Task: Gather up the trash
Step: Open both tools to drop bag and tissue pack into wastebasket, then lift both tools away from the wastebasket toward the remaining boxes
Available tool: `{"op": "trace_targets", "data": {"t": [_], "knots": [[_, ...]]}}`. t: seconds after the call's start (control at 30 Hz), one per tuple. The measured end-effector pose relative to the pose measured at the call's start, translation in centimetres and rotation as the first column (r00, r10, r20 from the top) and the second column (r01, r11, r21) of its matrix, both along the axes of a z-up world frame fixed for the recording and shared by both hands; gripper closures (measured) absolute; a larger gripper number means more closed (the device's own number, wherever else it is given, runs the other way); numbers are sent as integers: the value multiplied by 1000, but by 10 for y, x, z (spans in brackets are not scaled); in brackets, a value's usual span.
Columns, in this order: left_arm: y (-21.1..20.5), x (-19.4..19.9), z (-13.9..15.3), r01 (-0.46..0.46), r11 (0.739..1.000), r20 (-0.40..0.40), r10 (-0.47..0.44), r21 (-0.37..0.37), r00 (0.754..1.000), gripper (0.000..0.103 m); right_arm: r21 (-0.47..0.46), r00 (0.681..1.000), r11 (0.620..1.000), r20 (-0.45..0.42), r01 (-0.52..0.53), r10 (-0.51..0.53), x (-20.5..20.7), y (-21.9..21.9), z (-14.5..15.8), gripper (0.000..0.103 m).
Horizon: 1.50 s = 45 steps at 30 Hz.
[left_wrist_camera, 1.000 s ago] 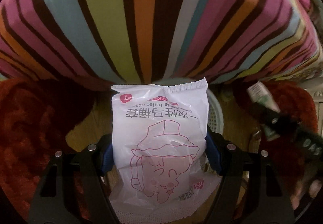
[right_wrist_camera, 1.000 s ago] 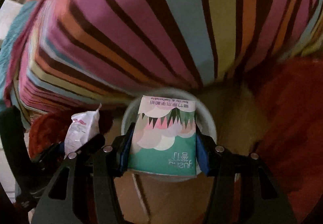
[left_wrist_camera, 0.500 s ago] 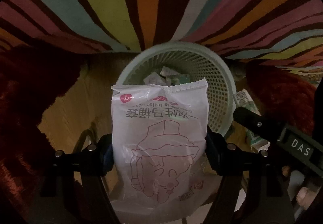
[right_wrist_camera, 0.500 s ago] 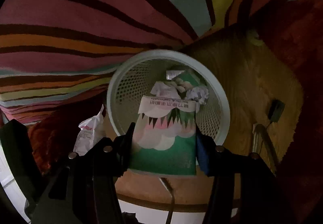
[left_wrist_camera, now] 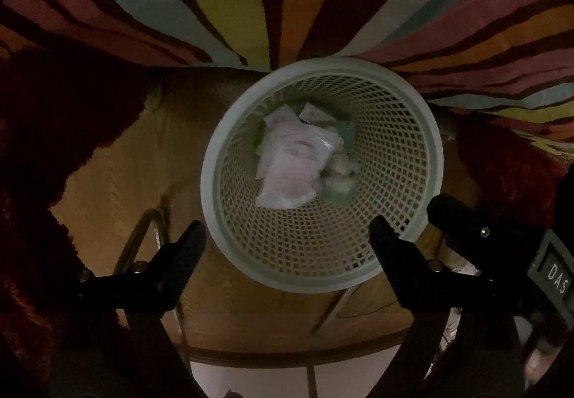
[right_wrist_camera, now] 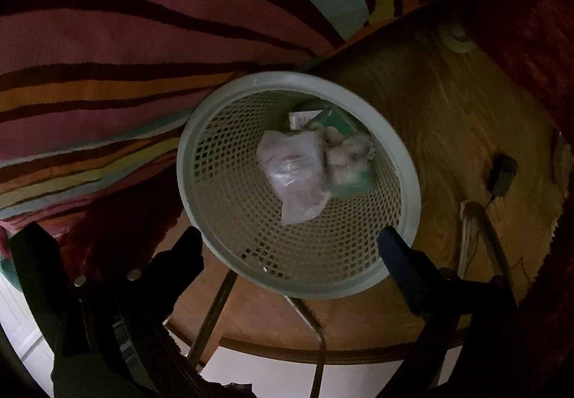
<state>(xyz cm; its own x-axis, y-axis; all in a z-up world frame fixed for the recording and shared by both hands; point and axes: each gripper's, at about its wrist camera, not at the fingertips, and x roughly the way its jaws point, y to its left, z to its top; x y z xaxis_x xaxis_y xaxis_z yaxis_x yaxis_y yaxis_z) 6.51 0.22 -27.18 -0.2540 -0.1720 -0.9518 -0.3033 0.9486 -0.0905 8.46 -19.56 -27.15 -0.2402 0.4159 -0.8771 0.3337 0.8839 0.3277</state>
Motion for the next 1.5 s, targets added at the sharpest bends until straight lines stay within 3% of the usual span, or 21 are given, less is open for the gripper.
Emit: {"op": "trace_targets", "data": {"t": [0.4, 0.67, 0.87, 1.07, 1.23, 1.37, 1.5], "knots": [[8, -2, 7, -38, 999, 24, 39, -7, 999, 13, -18, 999, 1000, 42, -4, 4, -1, 1, 13, 9], [12, -6, 29, -57, 998, 91, 57, -6, 994, 14, -37, 986, 998, 158, -56, 61, -3, 3, 47, 9], [18, -11, 54, -69, 998, 157, 70, -11, 985, 14, -71, 953, 992, 277, -107, 122, -5, 9, 83, 9], [15, -13, 84, -19, 1000, 248, 15, 12, 969, 14, -143, 886, 984, 436, -108, 160, -6, 9, 127, 9], [14, -14, 118, 20, 999, 368, -37, 51, 929, 14, -189, 805, 979, 567, -78, 173, -5, 6, 162, 9], [18, -13, 145, 20, 997, 470, -53, 74, 881, 14, -203, 735, 979, 658, -36, 163, -1, 2, 188, 9], [20, -6, 172, 17, 995, 572, -71, 99, 817, 14, -230, 662, 973, 727, -12, 180, 4, 3, 207, 9]]}}
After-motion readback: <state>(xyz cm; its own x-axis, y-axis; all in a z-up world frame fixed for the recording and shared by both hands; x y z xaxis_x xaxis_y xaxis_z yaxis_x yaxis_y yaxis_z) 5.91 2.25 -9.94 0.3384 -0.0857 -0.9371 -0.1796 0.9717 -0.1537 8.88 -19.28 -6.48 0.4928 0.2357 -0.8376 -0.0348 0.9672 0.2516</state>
